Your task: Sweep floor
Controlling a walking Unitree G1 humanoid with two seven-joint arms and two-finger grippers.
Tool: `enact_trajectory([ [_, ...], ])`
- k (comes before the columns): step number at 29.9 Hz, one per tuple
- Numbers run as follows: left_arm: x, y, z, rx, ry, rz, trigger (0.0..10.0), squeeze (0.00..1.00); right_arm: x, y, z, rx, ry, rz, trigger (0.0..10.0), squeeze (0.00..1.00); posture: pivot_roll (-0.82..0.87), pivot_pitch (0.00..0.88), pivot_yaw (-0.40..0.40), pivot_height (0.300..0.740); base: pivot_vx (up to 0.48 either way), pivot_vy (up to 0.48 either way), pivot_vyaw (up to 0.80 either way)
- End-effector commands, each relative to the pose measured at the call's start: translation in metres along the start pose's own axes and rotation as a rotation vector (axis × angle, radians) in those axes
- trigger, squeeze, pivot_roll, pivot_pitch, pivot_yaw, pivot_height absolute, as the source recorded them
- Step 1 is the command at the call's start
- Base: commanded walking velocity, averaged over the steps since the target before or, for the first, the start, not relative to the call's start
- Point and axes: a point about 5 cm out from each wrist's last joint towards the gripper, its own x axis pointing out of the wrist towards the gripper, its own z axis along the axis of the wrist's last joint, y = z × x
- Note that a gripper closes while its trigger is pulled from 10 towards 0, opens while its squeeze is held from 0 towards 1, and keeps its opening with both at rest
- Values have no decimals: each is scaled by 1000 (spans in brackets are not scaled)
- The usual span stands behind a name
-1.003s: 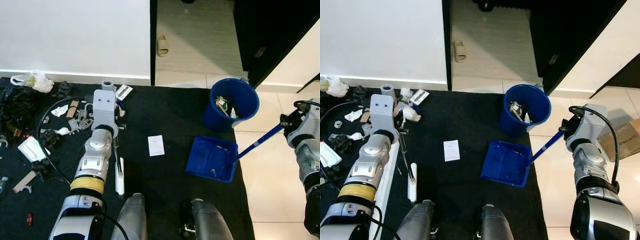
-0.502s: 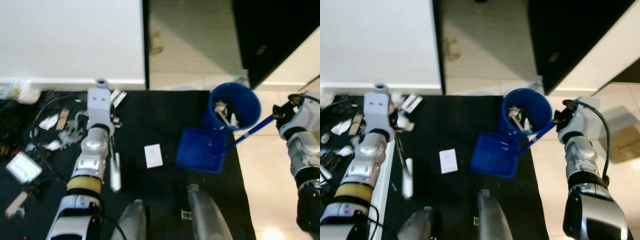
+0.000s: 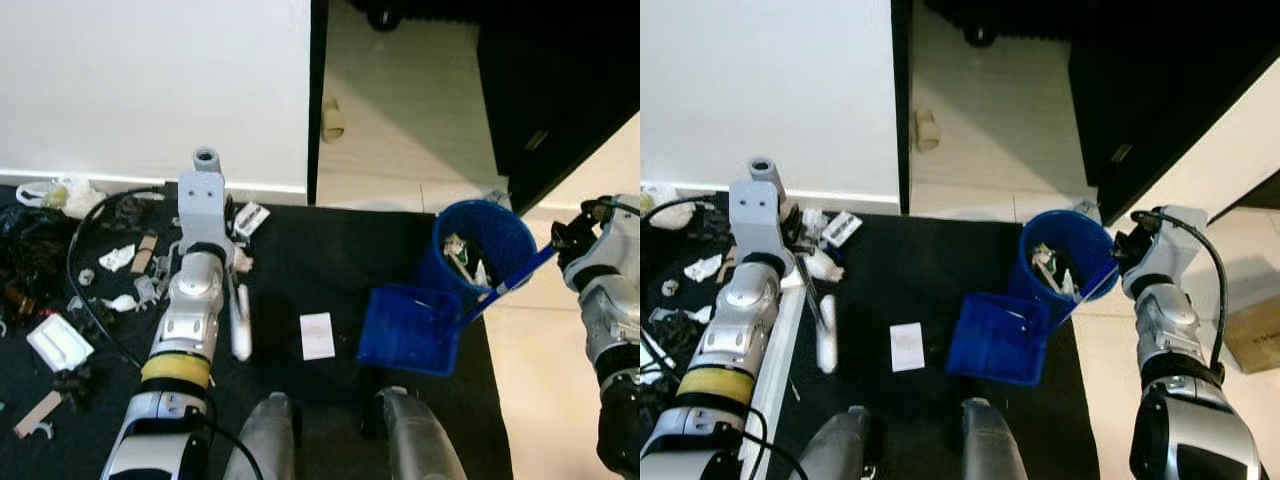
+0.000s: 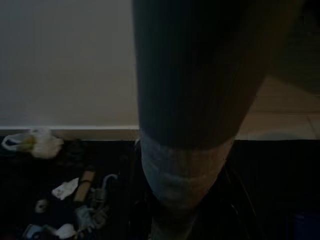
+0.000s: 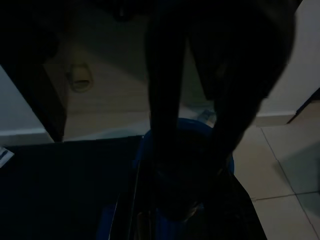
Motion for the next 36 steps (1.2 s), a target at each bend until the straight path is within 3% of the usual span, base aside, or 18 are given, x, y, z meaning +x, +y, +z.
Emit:
enact_trajectory([
  [1,-2,-1,-2,11,3,-7,10000,0,-2,-7,2,-13,-21,-19,10000,0,88,133,-70,740,0,0,0],
  [12,-3,-5,-6,-8,11,-16,10000,0,-3,-6,1,-18,-19,-17,10000,0,76,136,-64,740,0,0,0],
  [24,-5,-7,-11,-12,42,-25,10000,0,-5,7,-9,-6,-2,7,10000,0,82,145,-66,740,0,0,0],
  [36,-4,-1,-12,27,59,3,10000,0,1,14,0,-43,-32,31,10000,0,91,173,-59,740,0,-80,0],
])
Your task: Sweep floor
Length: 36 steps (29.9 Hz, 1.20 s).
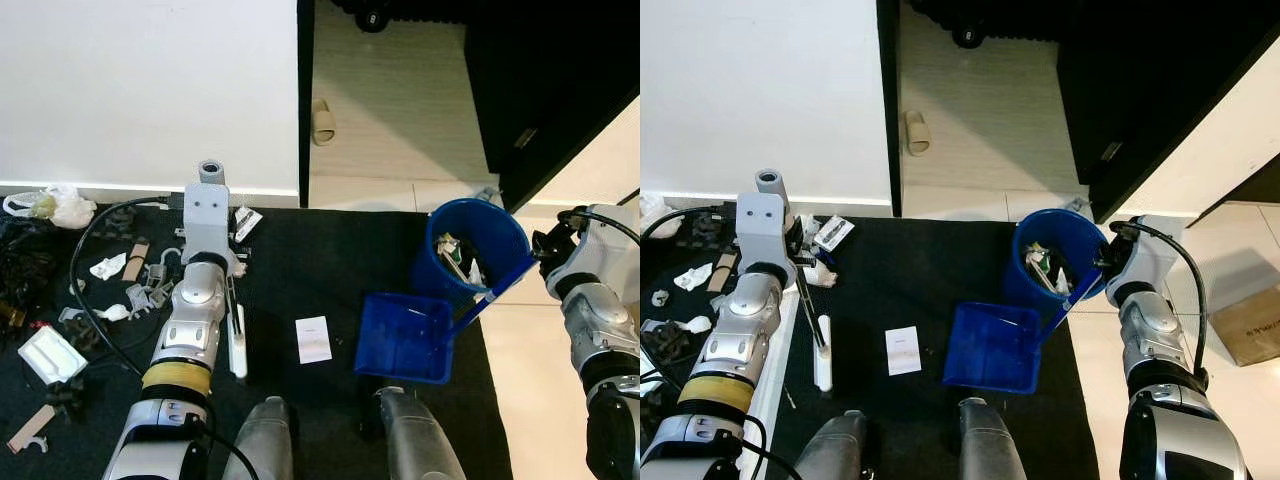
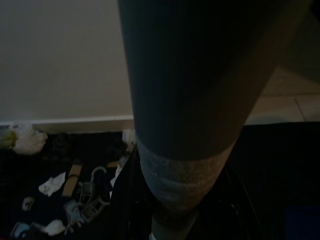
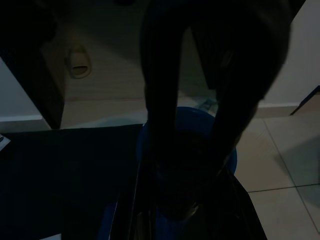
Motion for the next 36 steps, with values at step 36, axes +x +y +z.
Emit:
enact_trajectory([
  [36,3,31,16,1,-67,107,10000,0,23,38,43,-58,-130,174,10000,0,122,256,-92,740,0,-53,0],
])
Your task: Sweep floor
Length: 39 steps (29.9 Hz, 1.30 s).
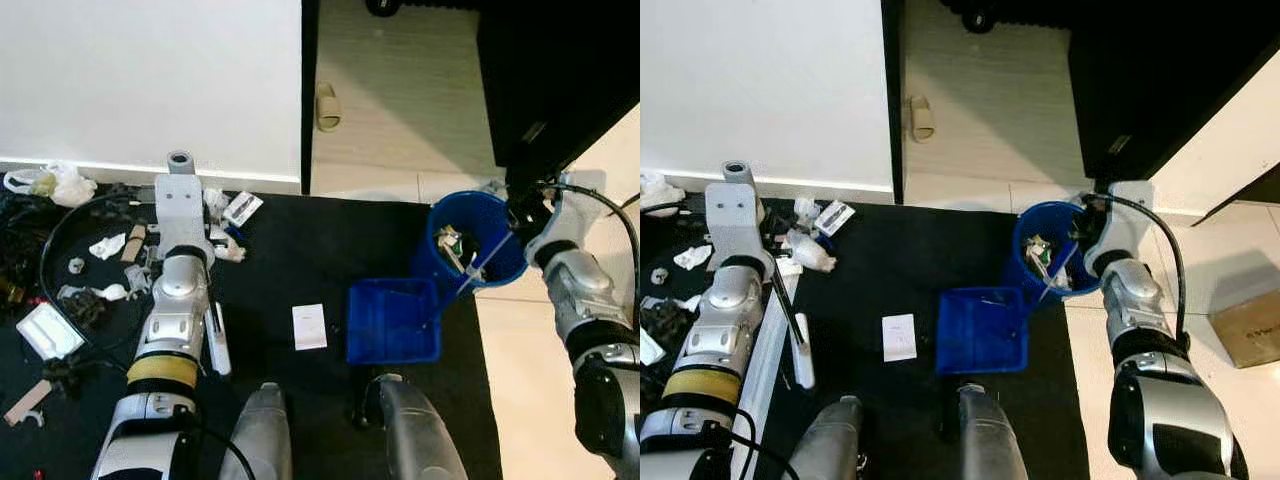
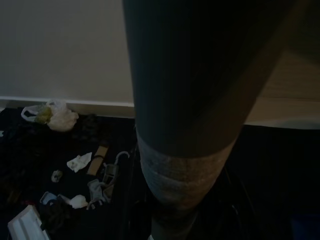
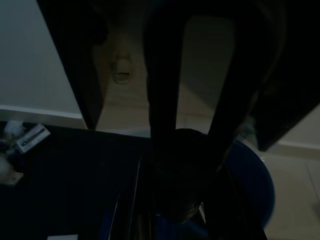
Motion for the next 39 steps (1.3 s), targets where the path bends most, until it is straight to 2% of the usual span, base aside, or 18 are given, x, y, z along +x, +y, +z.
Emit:
enact_trajectory([
  [1,0,4,7,8,-42,-5,10000,0,0,-2,4,-15,-31,-2,10000,0,122,256,-92,740,0,0,0],
  [4,-1,6,10,12,-58,-12,10000,0,3,1,8,-27,-44,18,10000,0,135,282,-89,740,0,0,0],
  [13,-4,14,15,35,-87,-18,10000,0,0,7,0,-25,-26,40,10000,0,150,359,-81,740,0,0,0],
  [17,1,16,15,46,-84,-23,10000,0,-2,14,-9,-29,4,74,10000,0,158,409,-84,740,0,0,0],
  [20,4,15,15,49,-83,-21,10000,0,-3,18,-12,-36,16,96,10000,0,158,409,-84,740,0,0,0],
  [22,10,9,16,28,-81,-18,10000,0,-3,25,-17,-65,35,150,10000,0,161,426,-87,740,0,0,0],
  [24,14,-7,20,10,-86,-55,10000,0,-4,30,-19,-91,44,189,10000,0,161,429,-87,740,0,0,0],
  [25,14,-7,20,10,-86,-55,10000,0,-4,30,-19,-91,44,189,10000,0,161,429,-87,740,0,0,0],
  [27,14,-31,22,12,-101,-127,10000,0,-4,32,-20,-102,47,201,10000,0,156,429,-85,740,0,0,0],
  [28,14,-31,22,12,-101,-127,10000,0,-4,32,-20,-102,47,201,10000,0,156,429,-85,740,0,0,0],
  [30,14,-54,22,10,-106,-190,10000,0,-4,34,-20,-104,47,206,10000,0,145,431,-81,740,0,0,0],
  [31,14,-54,22,10,-106,-190,10000,0,-4,34,-20,-104,47,206,10000,0,145,431,-81,740,0,0,0],
  [32,14,-63,23,3,-108,-209,10000,0,-3,36,-20,-104,46,210,10000,0,145,431,-81,740,0,0,0],
  [34,14,-95,31,-84,-98,-260,10000,0,-4,38,-21,-109,45,220,10000,0,138,428,-77,740,0,0,0],
  [37,8,-131,42,-182,-85,-322,10000,0,-6,38,-24,-117,53,222,10000,0,133,426,-72,740,0,0,0],
  [38,8,-131,42,-182,-85,-322,10000,0,-6,38,-24,-117,53,222,10000,0,133,426,-72,740,0,0,0],
  [39,5,-142,45,-214,-78,-339,10000,0,-6,37,-26,-119,56,219,10000,0,133,426,-72,740,0,0,0],
])
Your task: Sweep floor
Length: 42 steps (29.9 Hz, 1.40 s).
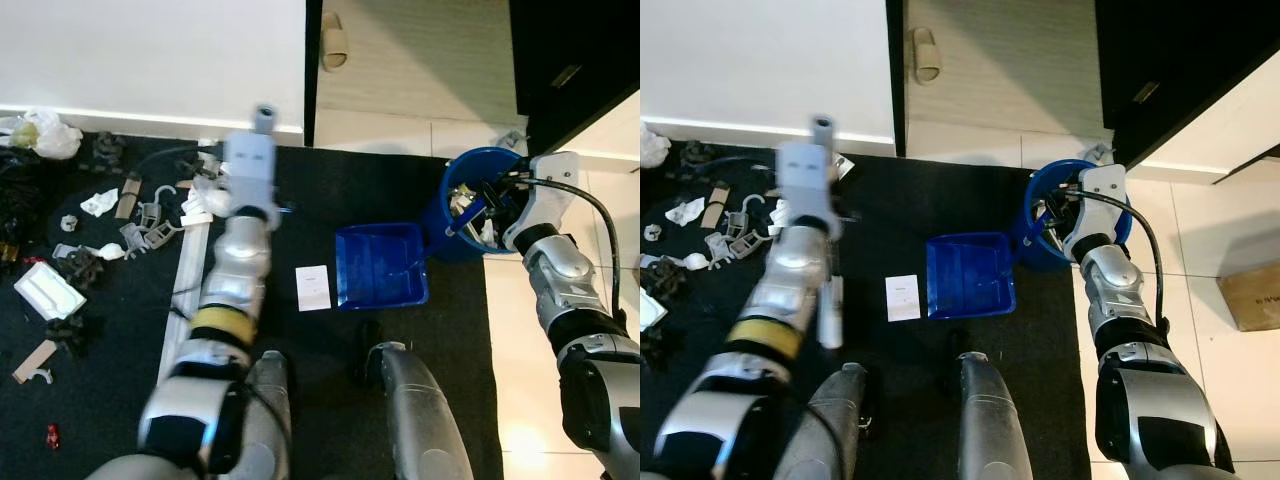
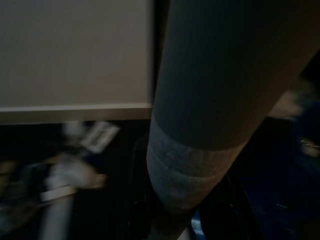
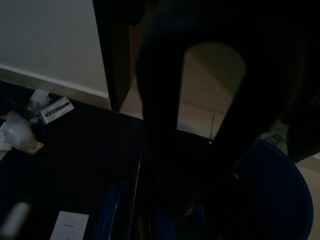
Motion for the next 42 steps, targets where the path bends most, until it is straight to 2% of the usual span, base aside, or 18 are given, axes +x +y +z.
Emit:
enact_trajectory([
  [1,-1,-35,-2,-158,41,-52,10000,0,-14,11,-32,0,133,57,10000,0,126,418,-66,740,0,0,0],
  [5,-1,-57,3,-221,41,-83,10000,0,-16,11,-34,-2,135,54,10000,0,122,418,-65,740,0,0,0],
  [7,2,-81,21,-296,-2,-120,10000,0,-17,11,-35,-2,136,46,10000,0,115,413,-63,740,0,0,0],
  [10,4,-89,31,-328,-28,-130,10000,0,-18,11,-36,-2,136,43,10000,0,110,405,-62,740,0,0,0],
  [12,7,-99,49,-371,-84,-146,10000,0,-18,10,-36,-3,135,41,10000,0,110,405,-62,740,0,0,0],
  [14,7,-99,49,-371,-84,-146,10000,0,-18,10,-36,-3,135,41,10000,0,110,405,-62,740,0,0,0],
  [17,15,-106,83,-449,-175,-162,10000,0,-20,10,-37,-6,134,42,10000,0,102,390,-68,740,0,0,0],
  [20,17,-107,101,-491,-227,-182,10000,0,-21,8,-38,-8,138,42,10000,0,105,390,-79,740,0,0,0],
  [28,16,-113,113,-424,-268,-298,10000,0,-21,6,-37,-13,142,41,10000,0,101,393,-84,740,0,0,0],
  [30,17,-107,106,-234,-250,-371,10000,0,-20,5,-36,-11,139,40,10000,0,111,389,-82,740,0,0,0],
  [31,17,-107,106,-234,-250,-371,10000,0,-20,5,-36,-11,139,40,10000,0,111,389,-82,740,0,0,0],
  [33,18,-82,85,5,-155,-382,10000,0,-19,6,-34,-7,135,40,10000,0,114,384,-84,740,0,0,0],
  [34,18,-82,85,5,-155,-382,10000,0,-19,6,-34,-7,135,40,10000,0,114,384,-84,740,0,0,0],
  [35,17,-61,72,123,-116,-347,10000,0,-18,6,-34,-6,134,41,10000,0,113,386,-86,740,0,0,0],
  [37,10,-20,51,250,-52,-268,10000,0,-18,8,-34,-4,134,46,10000,0,113,385,-87,740,0,0,0],
  [38,10,-20,51,250,-52,-268,10000,0,-18,8,-34,-4,134,46,10000,0,113,385,-87,740,0,0,0],
  [41,-4,25,38,274,-32,-166,10000,0,-18,8,-34,-2,138,52,10000,0,116,390,-98,740,0,0,0],
  [42,-4,25,38,274,-32,-166,10000,0,-18,8,-34,-2,138,52,10000,0,116,390,-98,740,0,0,0],
])
